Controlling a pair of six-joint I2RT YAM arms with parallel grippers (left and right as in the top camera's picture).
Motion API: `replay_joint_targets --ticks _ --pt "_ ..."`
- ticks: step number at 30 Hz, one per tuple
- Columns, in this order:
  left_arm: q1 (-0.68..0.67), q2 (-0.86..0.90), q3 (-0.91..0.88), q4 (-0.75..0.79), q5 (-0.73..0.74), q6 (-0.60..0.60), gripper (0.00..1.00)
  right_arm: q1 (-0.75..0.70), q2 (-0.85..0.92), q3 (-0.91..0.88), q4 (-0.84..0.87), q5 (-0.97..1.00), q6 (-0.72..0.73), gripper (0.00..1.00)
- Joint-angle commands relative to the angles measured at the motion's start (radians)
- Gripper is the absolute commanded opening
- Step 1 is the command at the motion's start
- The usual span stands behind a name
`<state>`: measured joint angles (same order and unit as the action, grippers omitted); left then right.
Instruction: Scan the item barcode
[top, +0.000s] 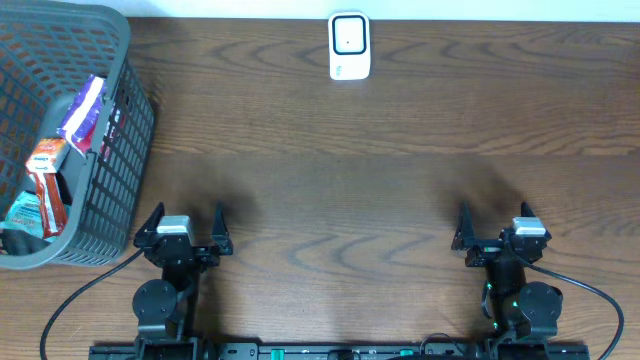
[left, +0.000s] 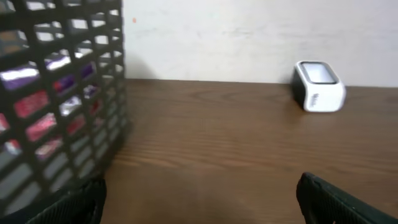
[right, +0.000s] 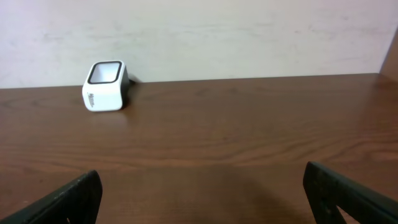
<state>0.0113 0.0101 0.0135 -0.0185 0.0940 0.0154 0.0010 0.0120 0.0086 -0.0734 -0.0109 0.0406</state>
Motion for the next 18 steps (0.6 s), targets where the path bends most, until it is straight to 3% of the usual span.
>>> replay_joint_targets --ticks 1,3,5,11,14,18 --pt "0.003 -0.004 -0.009 -0.040 0.080 -0.073 0.98 -0.008 -0.001 -0.003 -0.002 0.005 -0.009 0.99" --pt "0.003 0.000 -0.009 -0.040 0.083 -0.085 0.98 -0.008 -0.001 -0.003 -0.002 0.005 -0.009 0.99" --pt "0.003 0.000 -0.008 -0.022 0.097 -0.185 0.98 -0.008 -0.001 -0.003 -0.002 0.005 -0.009 0.99" --pt "0.003 0.000 0.033 0.193 0.420 -0.230 0.98 -0.008 -0.001 -0.003 -0.002 0.005 -0.009 0.99" --pt "0.004 0.000 0.053 0.295 0.402 -0.282 0.98 -0.008 -0.001 -0.003 -0.002 0.005 -0.009 0.99" --pt "0.006 0.014 0.130 0.283 0.333 -0.283 0.98 -0.008 -0.001 -0.003 -0.002 0.005 -0.009 0.99"
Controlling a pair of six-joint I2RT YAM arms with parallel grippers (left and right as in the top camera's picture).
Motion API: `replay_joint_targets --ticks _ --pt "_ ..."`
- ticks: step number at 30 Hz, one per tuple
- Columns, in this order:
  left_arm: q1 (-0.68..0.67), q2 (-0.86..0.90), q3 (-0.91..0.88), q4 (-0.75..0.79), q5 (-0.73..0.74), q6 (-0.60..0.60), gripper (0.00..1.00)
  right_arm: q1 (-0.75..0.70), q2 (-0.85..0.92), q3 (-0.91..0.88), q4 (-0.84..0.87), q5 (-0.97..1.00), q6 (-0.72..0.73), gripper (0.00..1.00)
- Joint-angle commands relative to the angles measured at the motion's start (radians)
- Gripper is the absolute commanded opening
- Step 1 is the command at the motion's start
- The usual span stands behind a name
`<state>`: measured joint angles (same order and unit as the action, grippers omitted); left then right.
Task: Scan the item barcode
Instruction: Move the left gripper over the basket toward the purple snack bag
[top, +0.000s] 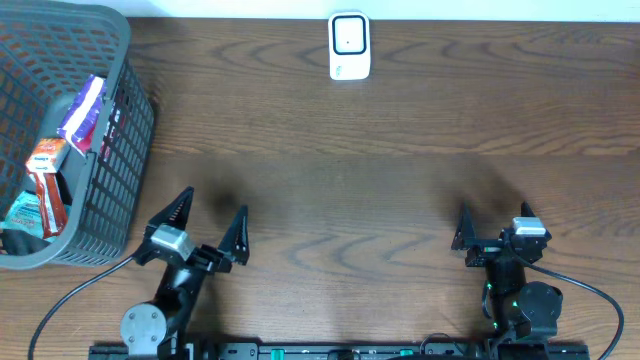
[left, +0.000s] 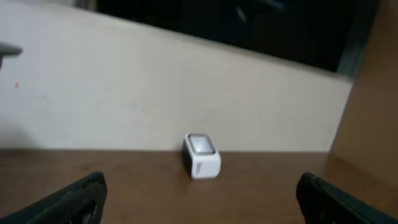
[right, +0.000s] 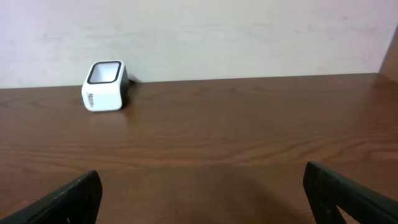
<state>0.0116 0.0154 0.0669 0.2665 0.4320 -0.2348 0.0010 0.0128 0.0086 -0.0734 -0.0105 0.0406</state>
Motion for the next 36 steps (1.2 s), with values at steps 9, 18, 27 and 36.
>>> replay_joint_targets --ticks 9,18,27,36 --pt "0.005 0.335 0.472 -0.423 0.019 -0.017 0.98 -0.008 -0.002 -0.003 -0.002 0.005 -0.009 0.99" --pt "0.006 0.541 0.599 -0.335 0.241 0.084 0.98 -0.008 -0.002 -0.003 -0.002 0.005 -0.009 0.99" --pt "0.006 0.859 1.114 -0.867 -0.154 0.185 0.98 -0.008 -0.002 -0.003 -0.002 0.005 -0.009 0.99" --pt "0.016 1.012 1.252 -0.935 -0.233 0.180 0.98 -0.008 -0.002 -0.003 -0.002 0.005 -0.009 0.99"
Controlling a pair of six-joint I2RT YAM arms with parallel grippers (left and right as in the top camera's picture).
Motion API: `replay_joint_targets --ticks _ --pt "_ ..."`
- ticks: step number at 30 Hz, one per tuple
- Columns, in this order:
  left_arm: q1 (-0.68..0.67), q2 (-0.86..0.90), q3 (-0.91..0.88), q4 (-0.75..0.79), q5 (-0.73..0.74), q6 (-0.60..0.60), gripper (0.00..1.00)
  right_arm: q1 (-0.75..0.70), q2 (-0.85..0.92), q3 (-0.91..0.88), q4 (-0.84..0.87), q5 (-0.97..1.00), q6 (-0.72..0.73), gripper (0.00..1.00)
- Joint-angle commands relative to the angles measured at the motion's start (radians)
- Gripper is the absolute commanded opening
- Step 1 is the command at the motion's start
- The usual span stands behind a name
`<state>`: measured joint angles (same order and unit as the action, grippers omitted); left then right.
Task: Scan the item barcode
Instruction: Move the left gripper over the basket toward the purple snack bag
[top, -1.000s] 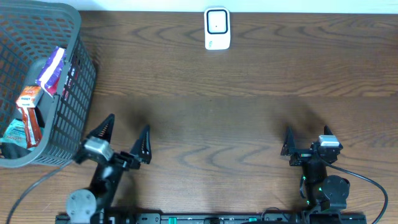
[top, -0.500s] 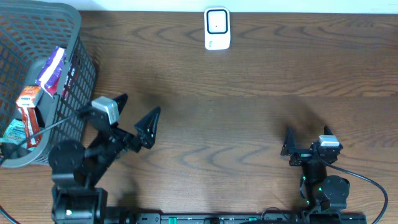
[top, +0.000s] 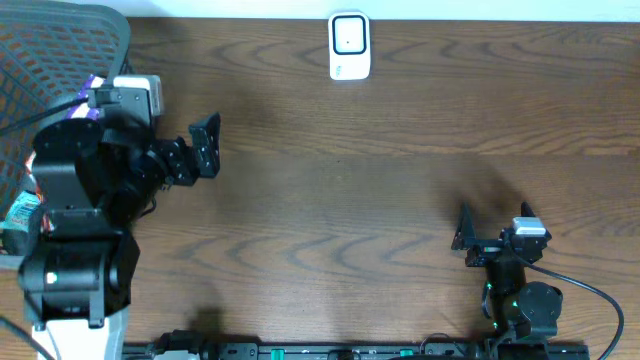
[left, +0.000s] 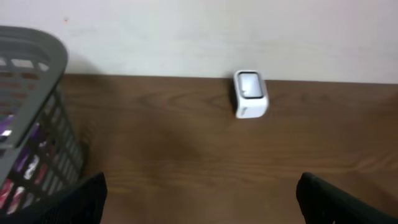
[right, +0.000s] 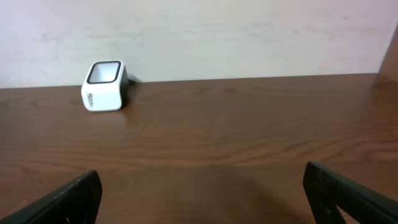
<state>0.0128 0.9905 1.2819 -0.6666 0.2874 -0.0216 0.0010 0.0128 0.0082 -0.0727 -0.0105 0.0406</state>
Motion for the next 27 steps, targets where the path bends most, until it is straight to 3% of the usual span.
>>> replay_joint_targets --ticks 1,12,20,27 --pt "0.025 0.058 0.053 -0.014 -0.102 -0.054 0.98 -0.008 -0.002 -0.003 -0.003 0.005 -0.009 0.99" --pt "0.230 0.354 0.469 -0.347 -0.101 -0.085 0.98 -0.008 -0.002 -0.003 -0.003 0.005 -0.009 0.99" --pt "0.354 0.364 0.478 -0.320 -0.101 -0.149 0.98 -0.008 -0.002 -0.003 -0.003 0.005 -0.009 0.99" --pt "0.365 0.370 0.478 -0.292 -0.103 -0.149 0.98 -0.008 -0.002 -0.003 -0.003 0.005 -0.009 0.99"
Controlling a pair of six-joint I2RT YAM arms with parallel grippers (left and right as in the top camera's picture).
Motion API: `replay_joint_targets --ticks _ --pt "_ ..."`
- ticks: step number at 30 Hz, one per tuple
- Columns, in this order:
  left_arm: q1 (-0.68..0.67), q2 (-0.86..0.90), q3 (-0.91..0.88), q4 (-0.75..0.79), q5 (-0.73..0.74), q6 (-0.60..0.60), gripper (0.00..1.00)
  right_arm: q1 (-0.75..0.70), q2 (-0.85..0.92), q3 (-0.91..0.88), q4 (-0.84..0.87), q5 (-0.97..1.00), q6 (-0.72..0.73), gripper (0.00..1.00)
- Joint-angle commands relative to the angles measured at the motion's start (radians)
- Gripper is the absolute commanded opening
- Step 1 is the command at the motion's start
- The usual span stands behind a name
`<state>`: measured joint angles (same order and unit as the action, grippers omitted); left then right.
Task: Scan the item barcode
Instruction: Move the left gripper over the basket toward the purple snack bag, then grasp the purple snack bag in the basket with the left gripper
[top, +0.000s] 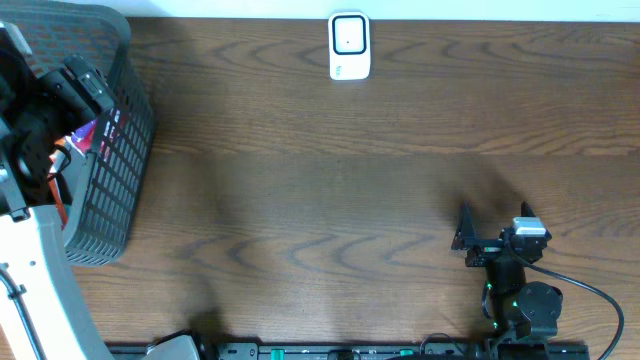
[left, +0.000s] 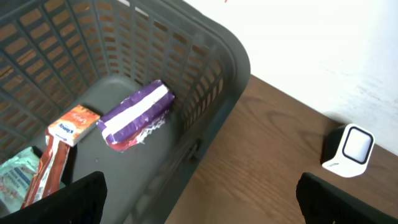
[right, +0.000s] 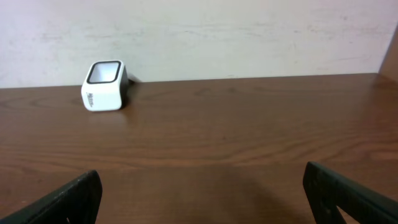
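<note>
The white barcode scanner (top: 349, 45) stands at the table's far edge, also in the left wrist view (left: 348, 149) and the right wrist view (right: 104, 86). The grey mesh basket (top: 125, 150) at the far left holds a purple-and-white packet (left: 135, 115), an orange packet (left: 62, 146) and a teal packet (left: 15, 180). My left gripper (left: 199, 202) hangs open and empty above the basket's right rim (left: 211, 56), tilted down towards the packets. My right gripper (top: 495, 218) rests open and empty near the front right of the table.
The left arm's white link (top: 45, 270) runs along the table's left side and covers part of the basket in the overhead view. A pale wall (right: 199, 31) rises behind the table's far edge.
The left gripper has moved from right of the basket to above its rim and now tilts down into it, with the packets in view. The right arm has not moved.
Both grippers rested open at the front edge. The left one then lifted and tilted up, and later stood raised just right of the basket, facing the scanner. Now it is over the basket, still open. The right gripper stayed put throughout.
</note>
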<state>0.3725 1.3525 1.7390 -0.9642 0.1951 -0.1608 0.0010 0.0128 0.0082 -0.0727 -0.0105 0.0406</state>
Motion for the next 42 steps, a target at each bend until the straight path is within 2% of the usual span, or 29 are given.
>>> replay_joint_targets --ticks 1,7,12,17,26,31,37,42 --pt "0.005 0.015 0.020 0.010 -0.017 -0.010 0.98 -0.008 -0.002 -0.003 -0.003 0.005 -0.009 0.99" --pt "0.005 0.113 0.019 0.020 -0.173 -0.078 0.98 -0.008 -0.002 -0.003 -0.002 0.005 -0.009 0.99" --pt "0.004 0.187 0.019 0.038 -0.179 -0.077 0.98 -0.008 -0.002 -0.003 -0.002 0.005 -0.009 0.99" --pt "0.004 0.205 0.019 0.113 -0.254 -0.077 0.98 -0.008 -0.002 -0.003 -0.003 0.005 -0.009 0.99" --pt "0.019 0.226 0.019 0.158 -0.556 -0.078 0.98 -0.008 -0.002 -0.003 -0.002 0.005 -0.009 0.99" --pt "0.083 0.275 0.019 0.117 -0.511 -0.137 0.98 -0.008 -0.002 -0.003 -0.002 0.005 -0.009 0.99" --pt "0.165 0.362 0.019 0.069 -0.225 -0.141 0.98 -0.008 -0.002 -0.003 -0.002 0.005 -0.009 0.99" --pt "0.175 0.432 0.019 0.037 -0.086 -0.082 0.98 -0.008 -0.002 -0.003 -0.002 0.005 -0.009 0.99"
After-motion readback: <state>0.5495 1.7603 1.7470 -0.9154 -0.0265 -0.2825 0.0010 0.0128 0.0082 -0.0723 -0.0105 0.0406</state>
